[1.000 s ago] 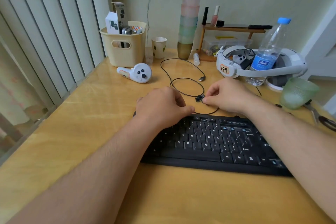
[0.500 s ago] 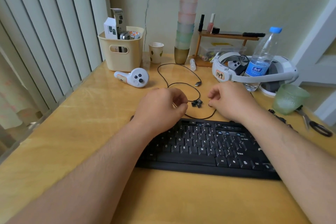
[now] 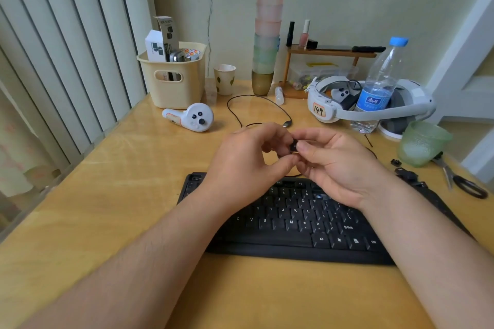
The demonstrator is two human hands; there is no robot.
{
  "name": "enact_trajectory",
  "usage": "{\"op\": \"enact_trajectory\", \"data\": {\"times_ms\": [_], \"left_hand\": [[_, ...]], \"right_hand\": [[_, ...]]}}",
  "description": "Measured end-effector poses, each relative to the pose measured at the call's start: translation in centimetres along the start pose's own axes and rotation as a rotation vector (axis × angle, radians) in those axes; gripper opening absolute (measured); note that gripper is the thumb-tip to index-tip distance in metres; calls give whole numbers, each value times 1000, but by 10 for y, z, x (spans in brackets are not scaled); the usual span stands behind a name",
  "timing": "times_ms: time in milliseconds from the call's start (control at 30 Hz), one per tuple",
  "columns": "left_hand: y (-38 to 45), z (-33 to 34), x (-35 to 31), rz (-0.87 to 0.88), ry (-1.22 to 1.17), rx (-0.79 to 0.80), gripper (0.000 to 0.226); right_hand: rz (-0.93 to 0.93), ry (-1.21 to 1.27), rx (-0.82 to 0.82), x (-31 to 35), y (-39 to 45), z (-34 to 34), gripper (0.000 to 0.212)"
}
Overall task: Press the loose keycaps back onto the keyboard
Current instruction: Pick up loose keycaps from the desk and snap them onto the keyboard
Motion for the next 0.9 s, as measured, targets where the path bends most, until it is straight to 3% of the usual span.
{"op": "enact_trajectory", "data": {"times_ms": [600, 733, 900], "left_hand": [[-2, -4, -1, 39, 1, -70, 28], [-1, -8, 2, 69, 7, -58, 28], [4, -21, 9, 90, 14, 68, 30]], "right_hand": [[8, 134, 53, 5, -7, 8, 19], [14, 65, 46, 5, -7, 4, 20], [-4, -113, 88, 5, -9, 1, 23]]}}
Point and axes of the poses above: each hand's wrist, its own y-axis towards the middle knuckle, its own z-axis out of the palm, x = y × z, the point moved 1 cm from there along y, towards the middle knuckle, and after that the axes turned 1 degree about -z, right-handed, at the moved point
